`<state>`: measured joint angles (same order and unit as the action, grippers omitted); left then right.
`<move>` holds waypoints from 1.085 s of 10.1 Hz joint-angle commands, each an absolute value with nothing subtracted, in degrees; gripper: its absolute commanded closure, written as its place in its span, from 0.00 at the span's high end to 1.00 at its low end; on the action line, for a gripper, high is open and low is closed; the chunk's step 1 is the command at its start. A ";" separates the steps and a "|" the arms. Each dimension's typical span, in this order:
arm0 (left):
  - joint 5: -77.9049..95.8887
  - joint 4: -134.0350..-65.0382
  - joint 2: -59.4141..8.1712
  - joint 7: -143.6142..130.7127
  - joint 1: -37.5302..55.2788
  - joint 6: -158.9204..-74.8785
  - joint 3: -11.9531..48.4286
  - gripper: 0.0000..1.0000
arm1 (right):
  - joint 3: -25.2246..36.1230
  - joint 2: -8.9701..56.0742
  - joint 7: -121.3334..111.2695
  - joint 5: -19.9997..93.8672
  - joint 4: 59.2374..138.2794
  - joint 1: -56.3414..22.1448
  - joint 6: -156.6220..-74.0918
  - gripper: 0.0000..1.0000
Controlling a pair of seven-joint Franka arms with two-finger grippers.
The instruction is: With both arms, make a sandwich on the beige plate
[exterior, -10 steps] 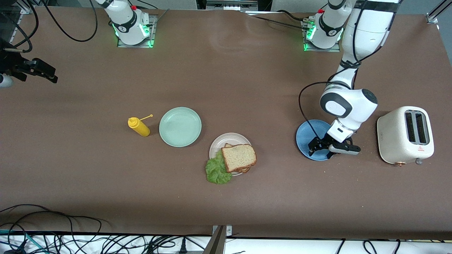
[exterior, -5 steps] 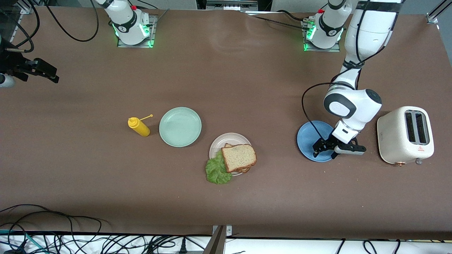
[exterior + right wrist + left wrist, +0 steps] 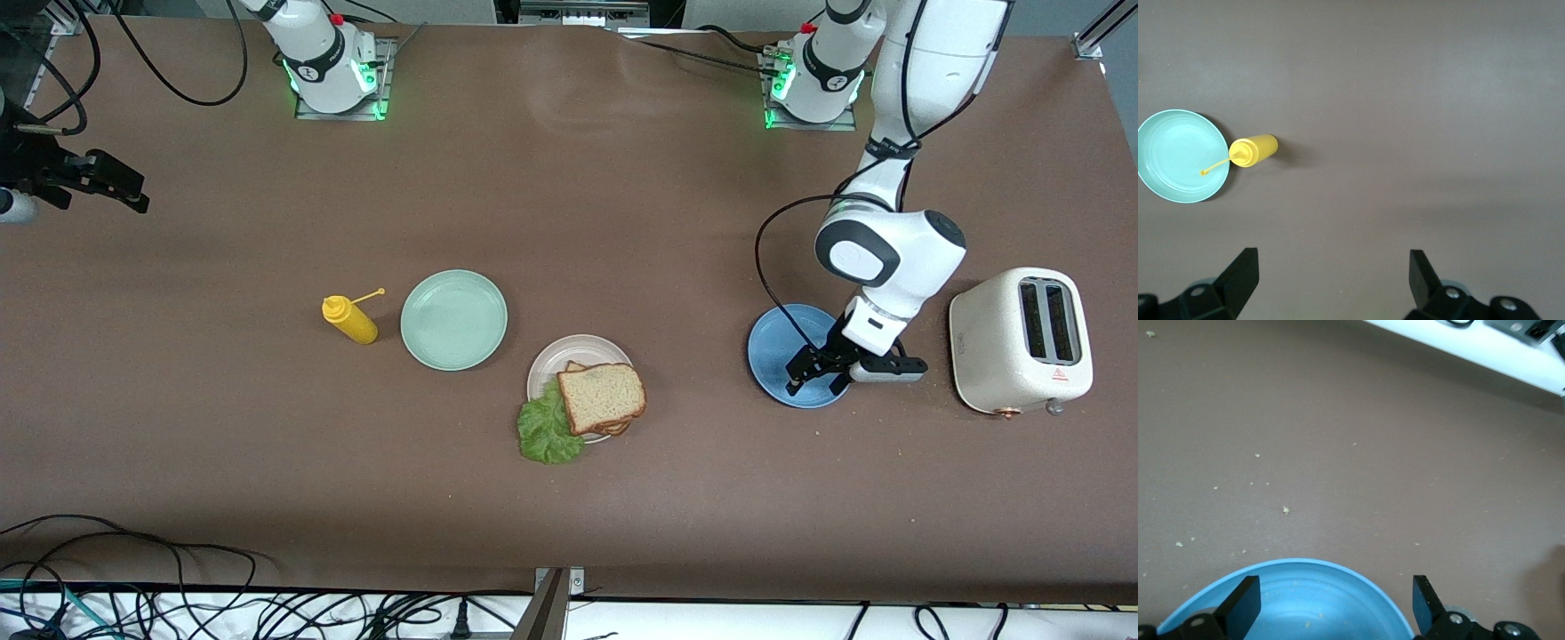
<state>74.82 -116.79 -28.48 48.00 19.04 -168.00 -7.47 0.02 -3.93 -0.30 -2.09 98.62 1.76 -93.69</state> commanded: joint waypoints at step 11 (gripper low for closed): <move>7.61 -113.07 -12.57 40.56 5.90 -123.38 -11.60 1.00 | 0.61 -3.78 0.97 0.97 94.75 1.49 -85.08 1.00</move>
<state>14.54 -118.51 -12.98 44.53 7.25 -131.41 -11.76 0.25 -4.01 0.24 0.25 96.28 1.74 -85.99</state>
